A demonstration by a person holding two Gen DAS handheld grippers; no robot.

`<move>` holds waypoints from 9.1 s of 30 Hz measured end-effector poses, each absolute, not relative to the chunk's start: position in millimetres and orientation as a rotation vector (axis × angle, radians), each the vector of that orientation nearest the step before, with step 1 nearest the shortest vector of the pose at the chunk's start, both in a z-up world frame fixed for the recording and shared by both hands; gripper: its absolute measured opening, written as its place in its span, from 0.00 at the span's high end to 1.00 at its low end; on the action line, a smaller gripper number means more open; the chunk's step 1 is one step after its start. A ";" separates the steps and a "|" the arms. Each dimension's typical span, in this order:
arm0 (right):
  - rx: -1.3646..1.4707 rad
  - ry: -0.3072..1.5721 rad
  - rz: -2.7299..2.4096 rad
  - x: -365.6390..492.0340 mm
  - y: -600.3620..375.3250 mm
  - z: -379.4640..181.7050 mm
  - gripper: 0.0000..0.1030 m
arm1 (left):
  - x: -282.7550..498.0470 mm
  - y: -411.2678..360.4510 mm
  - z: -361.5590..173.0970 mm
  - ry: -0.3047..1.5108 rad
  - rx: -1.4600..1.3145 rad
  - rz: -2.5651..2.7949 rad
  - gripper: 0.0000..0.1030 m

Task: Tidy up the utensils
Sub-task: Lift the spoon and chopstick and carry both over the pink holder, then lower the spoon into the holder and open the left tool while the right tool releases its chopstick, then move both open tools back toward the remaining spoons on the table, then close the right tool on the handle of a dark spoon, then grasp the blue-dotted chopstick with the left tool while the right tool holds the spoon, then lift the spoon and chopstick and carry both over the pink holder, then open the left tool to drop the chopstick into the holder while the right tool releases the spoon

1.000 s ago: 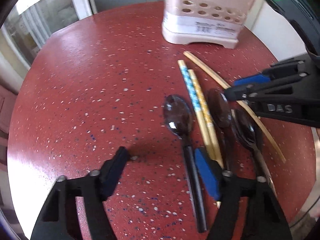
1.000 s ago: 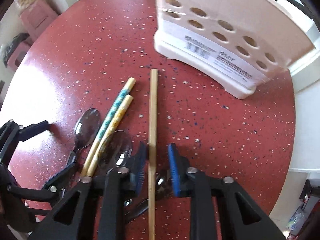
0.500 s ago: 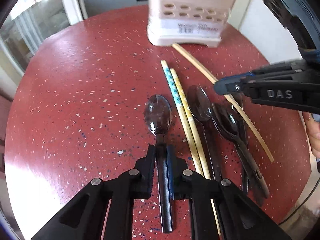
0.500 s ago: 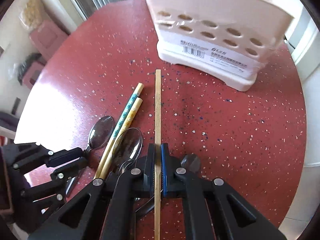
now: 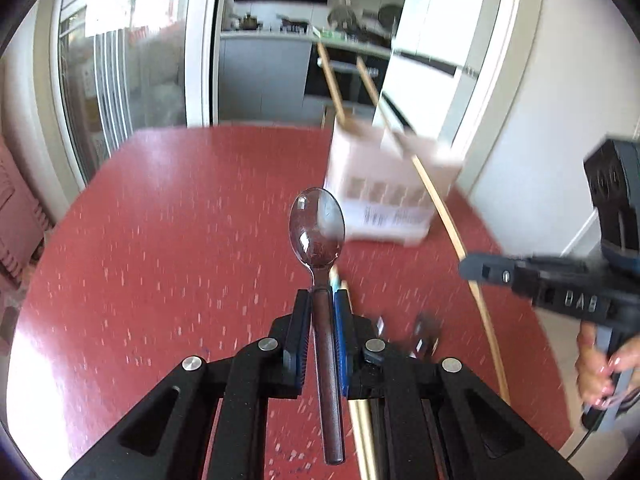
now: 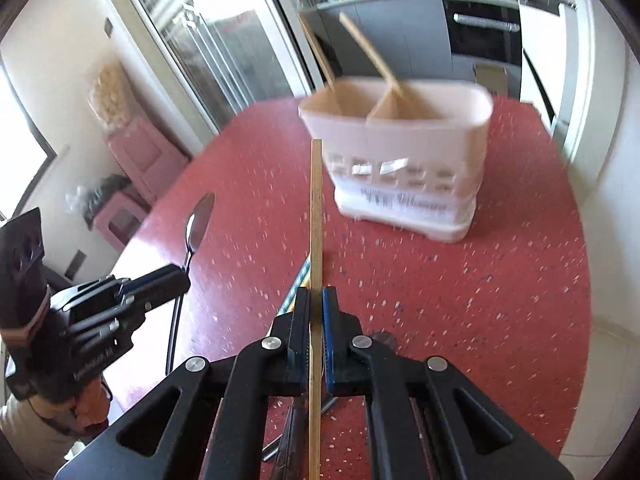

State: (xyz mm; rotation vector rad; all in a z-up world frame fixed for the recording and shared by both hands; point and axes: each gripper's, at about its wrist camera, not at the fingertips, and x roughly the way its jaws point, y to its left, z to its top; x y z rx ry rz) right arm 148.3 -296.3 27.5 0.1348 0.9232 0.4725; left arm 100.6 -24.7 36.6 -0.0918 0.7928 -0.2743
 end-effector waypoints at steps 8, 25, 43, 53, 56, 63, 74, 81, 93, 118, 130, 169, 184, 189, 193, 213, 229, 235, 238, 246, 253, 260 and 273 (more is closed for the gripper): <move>0.181 0.757 0.418 165.2 -315.6 82.9 0.94 | 134.3 -29.9 91.6 0.638 -0.155 -0.277 0.60; 0.172 0.448 0.348 273.2 -319.7 131.7 0.94 | 273.7 -76.1 113.4 0.451 -0.214 -0.260 0.60; -0.096 0.315 0.301 283.0 -283.7 67.8 0.94 | 267.0 -101.7 58.1 0.386 -0.099 -0.164 0.60; -0.141 0.373 0.335 275.2 -276.1 47.5 0.94 | 258.4 -100.0 45.7 0.434 -0.061 -0.148 0.60; -0.121 0.402 0.342 278.4 -278.9 47.0 0.94 | 254.4 -98.4 46.9 0.436 -0.050 -0.143 0.60; -0.083 0.477 0.356 281.4 -283.8 45.5 0.73 | 241.4 -84.1 54.1 0.450 -0.068 -0.132 0.60; 0.047 0.529 0.342 234.6 -304.3 68.3 0.54 | 187.2 -48.6 48.2 0.592 -0.071 -0.128 0.37; 0.152 0.699 0.341 192.9 -311.5 45.1 0.52 | 136.4 -32.3 20.9 0.678 -0.035 -0.108 0.00; 0.207 1.030 0.354 118.9 -298.4 -38.9 0.52 | 86.8 -21.8 -59.0 0.956 -0.009 -0.129 0.00; -0.005 1.089 0.302 82.6 -250.2 -60.1 0.69 | 76.7 -39.9 -68.1 0.987 0.004 -0.192 0.00; 0.115 1.085 0.237 83.7 -284.3 -59.9 0.88 | 83.0 -38.2 -69.0 0.987 0.016 -0.173 0.00; 0.107 1.297 0.266 146.5 -294.8 -62.7 0.97 | 142.2 -87.0 -57.5 1.156 0.230 -0.376 0.64; 0.204 1.103 0.353 128.7 -327.6 -21.5 0.97 | 116.0 -41.7 5.4 0.859 -0.045 -0.306 0.64; 0.203 1.002 0.369 127.7 -329.9 8.1 0.97 | 119.6 -40.2 41.5 0.748 -0.093 -0.283 0.64; 0.212 0.943 0.365 139.0 -330.0 27.9 0.97 | 130.4 -38.0 66.8 0.680 -0.137 -0.281 0.64; 0.227 0.641 0.393 234.9 -334.5 108.8 0.97 | 250.7 -69.5 145.0 0.418 -0.249 -0.272 0.64; 0.145 0.440 0.366 284.7 -315.9 94.4 0.97 | 302.1 -88.8 111.7 0.302 -0.287 -0.164 0.64; 0.028 0.442 0.345 289.4 -303.0 64.2 0.97 | 296.5 -96.8 88.3 0.295 -0.254 -0.147 0.64; 0.012 0.445 0.336 288.5 -304.5 54.7 0.97 | 289.0 -99.3 79.0 0.302 -0.232 -0.141 0.64; -0.062 0.445 0.338 276.6 -301.2 38.4 0.97 | 270.4 -102.9 64.8 0.332 -0.187 -0.138 0.64; -0.066 0.500 0.346 277.9 -299.8 29.7 0.97 | 261.5 -108.7 63.0 0.369 -0.096 -0.150 0.64; -0.052 0.545 0.359 279.5 -300.3 29.2 0.95 | 252.8 -102.2 63.3 0.402 -0.088 -0.132 0.64; 0.053 0.523 0.339 250.0 -312.2 63.5 0.54 | 208.7 -75.0 73.7 0.470 -0.075 -0.133 0.64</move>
